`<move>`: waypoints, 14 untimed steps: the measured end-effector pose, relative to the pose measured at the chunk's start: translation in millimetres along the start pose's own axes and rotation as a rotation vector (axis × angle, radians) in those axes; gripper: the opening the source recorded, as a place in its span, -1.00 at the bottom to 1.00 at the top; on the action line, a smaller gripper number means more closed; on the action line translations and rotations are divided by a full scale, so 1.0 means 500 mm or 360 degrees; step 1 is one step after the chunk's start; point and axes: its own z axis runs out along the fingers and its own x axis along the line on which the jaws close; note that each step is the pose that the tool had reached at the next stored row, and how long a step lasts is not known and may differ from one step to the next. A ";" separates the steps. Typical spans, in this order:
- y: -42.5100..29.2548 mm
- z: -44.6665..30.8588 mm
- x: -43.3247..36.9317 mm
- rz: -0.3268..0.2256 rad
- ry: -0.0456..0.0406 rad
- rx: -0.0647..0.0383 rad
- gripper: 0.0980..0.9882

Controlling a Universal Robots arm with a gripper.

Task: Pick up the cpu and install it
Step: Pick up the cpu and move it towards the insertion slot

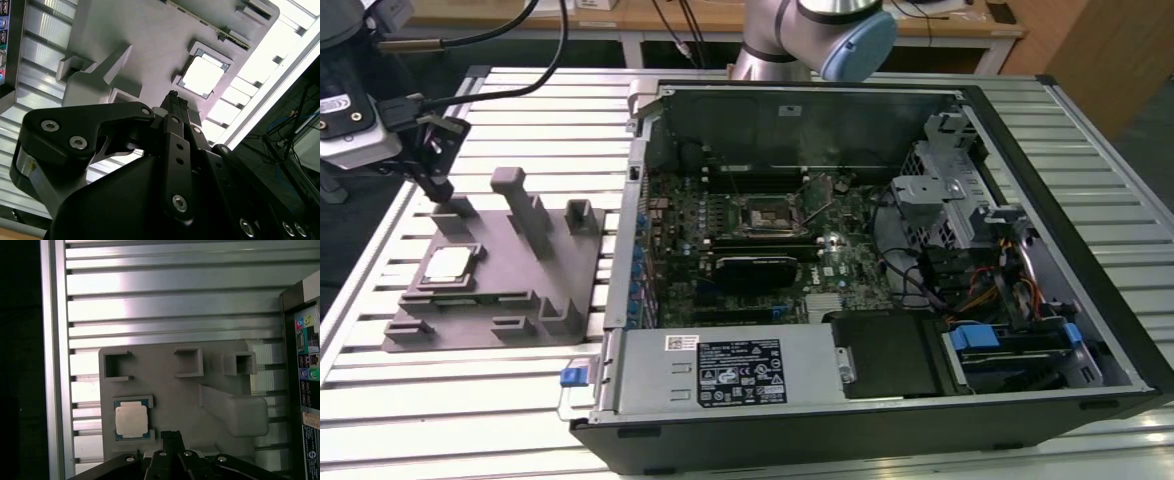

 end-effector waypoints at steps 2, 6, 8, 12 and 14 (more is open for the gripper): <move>-0.001 0.002 0.002 0.0000 0.0000 0.0000 -0.98; -0.002 0.007 0.005 0.0000 0.0000 0.0000 -0.98; -0.002 0.010 0.007 0.0000 0.0000 0.0000 -0.98; -0.003 0.013 0.011 0.0000 0.0000 0.0000 -0.98; -0.003 0.015 0.014 0.0000 0.0000 0.0000 -0.98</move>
